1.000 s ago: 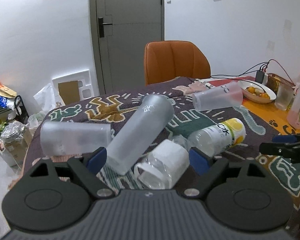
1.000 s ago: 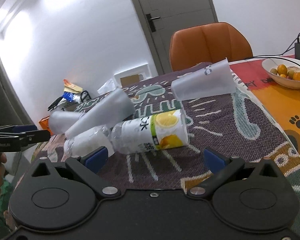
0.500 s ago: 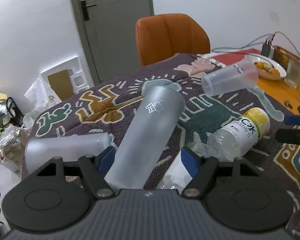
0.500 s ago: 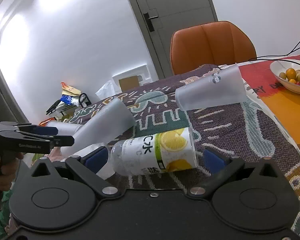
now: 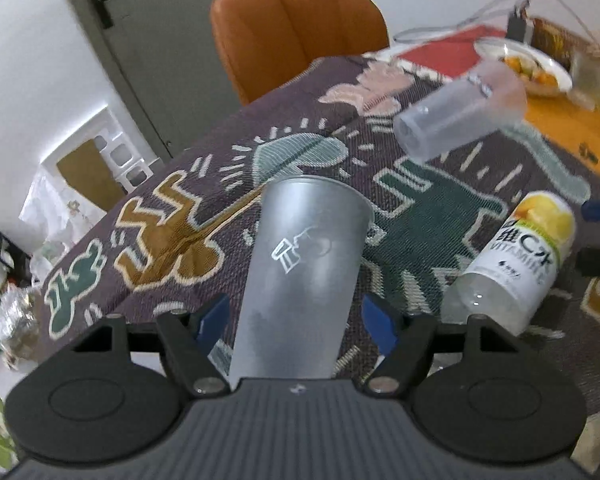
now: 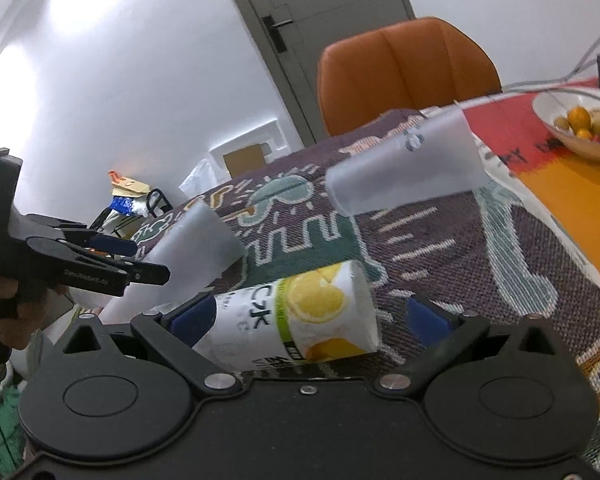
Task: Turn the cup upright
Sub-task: 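Close the left gripper on the frosted cup and lift it, then carry the frosted cup toward the right tool while the right tool approaches it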
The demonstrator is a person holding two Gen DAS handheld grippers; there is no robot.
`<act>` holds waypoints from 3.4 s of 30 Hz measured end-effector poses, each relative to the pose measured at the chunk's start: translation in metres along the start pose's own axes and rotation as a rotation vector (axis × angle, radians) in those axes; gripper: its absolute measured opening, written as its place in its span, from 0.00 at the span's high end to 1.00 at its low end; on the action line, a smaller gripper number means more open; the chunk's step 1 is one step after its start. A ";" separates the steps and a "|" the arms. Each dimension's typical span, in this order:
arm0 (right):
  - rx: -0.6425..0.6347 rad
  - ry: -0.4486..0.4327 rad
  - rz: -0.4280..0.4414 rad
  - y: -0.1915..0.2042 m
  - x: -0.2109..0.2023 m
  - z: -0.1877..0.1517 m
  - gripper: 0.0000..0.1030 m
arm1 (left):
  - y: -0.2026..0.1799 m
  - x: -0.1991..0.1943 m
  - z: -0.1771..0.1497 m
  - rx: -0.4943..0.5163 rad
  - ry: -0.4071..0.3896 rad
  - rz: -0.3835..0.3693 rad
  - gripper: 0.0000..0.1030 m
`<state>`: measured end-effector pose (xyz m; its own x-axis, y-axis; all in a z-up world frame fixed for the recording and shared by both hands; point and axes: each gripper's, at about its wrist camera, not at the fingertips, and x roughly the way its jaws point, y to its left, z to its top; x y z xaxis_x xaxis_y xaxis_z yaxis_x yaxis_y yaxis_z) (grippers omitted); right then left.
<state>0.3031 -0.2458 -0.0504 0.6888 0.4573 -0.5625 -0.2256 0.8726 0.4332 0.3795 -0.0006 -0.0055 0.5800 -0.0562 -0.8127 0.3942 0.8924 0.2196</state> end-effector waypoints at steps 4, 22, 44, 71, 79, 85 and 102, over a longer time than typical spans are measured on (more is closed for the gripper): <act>0.018 0.002 -0.003 -0.010 0.000 -0.001 0.00 | 0.000 0.018 0.006 0.010 0.056 -0.025 0.28; 0.079 0.012 0.002 -0.022 -0.008 -0.014 0.00 | -0.001 0.023 0.012 0.065 0.080 -0.004 0.34; 0.075 -0.069 0.073 -0.011 -0.070 -0.040 0.00 | -0.040 -0.097 -0.014 0.119 -0.044 0.118 0.34; -0.074 -0.050 0.130 -0.003 -0.133 -0.091 0.00 | -0.120 -0.201 -0.101 0.134 0.012 0.138 0.34; -0.046 -0.036 0.117 -0.015 -0.138 -0.104 0.00 | -0.150 -0.186 -0.114 0.177 0.078 0.044 0.34; -0.047 -0.033 0.079 -0.023 -0.139 -0.105 0.00 | -0.161 -0.152 -0.114 0.156 0.107 -0.028 0.34; 0.019 0.067 0.067 -0.024 -0.102 -0.108 0.00 | -0.168 -0.084 -0.103 0.100 0.096 -0.242 0.33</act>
<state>0.1639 -0.2949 -0.0795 0.6251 0.5251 -0.5775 -0.2556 0.8368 0.4842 0.1912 -0.0996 -0.0293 0.3922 -0.2153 -0.8943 0.5839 0.8095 0.0612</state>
